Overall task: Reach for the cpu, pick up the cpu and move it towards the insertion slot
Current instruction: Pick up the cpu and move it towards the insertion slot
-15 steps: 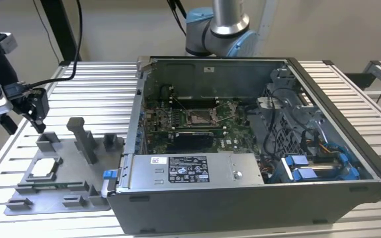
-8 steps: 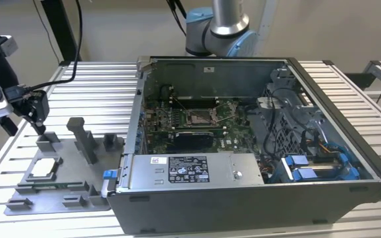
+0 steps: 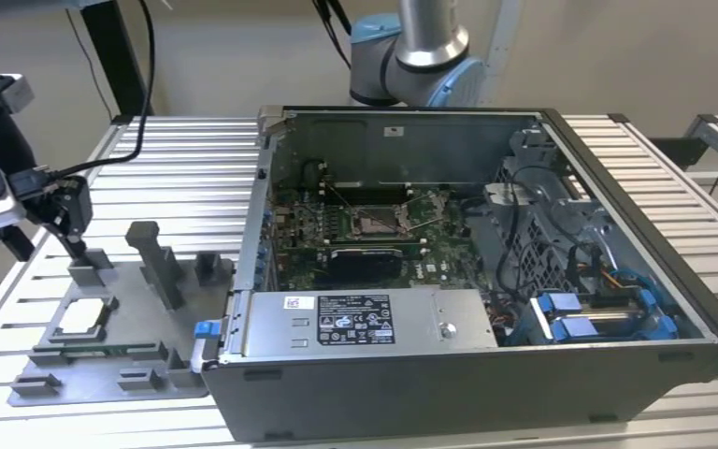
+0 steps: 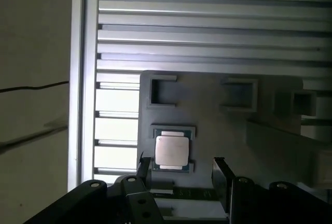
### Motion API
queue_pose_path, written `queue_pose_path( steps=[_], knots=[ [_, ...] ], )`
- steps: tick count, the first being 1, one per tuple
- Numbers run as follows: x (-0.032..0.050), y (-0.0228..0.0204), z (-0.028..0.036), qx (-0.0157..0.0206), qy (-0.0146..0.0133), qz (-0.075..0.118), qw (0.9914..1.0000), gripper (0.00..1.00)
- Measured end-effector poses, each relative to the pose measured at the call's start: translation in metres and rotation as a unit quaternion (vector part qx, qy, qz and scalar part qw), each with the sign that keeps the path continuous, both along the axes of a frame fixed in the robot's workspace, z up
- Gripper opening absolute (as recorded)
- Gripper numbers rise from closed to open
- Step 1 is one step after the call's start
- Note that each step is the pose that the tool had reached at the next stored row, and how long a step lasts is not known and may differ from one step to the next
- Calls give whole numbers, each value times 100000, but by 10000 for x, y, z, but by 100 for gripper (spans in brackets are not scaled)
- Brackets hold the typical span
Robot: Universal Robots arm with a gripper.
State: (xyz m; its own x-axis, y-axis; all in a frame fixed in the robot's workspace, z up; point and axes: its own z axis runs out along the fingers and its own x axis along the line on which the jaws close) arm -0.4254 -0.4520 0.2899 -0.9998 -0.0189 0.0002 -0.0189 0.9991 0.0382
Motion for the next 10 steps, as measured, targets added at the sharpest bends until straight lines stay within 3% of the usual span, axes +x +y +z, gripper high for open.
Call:
queue_pose_path(
  steps=[10],
  knots=[
    [-2,0,-126,-2,1,-3,100000,100]
  ],
)
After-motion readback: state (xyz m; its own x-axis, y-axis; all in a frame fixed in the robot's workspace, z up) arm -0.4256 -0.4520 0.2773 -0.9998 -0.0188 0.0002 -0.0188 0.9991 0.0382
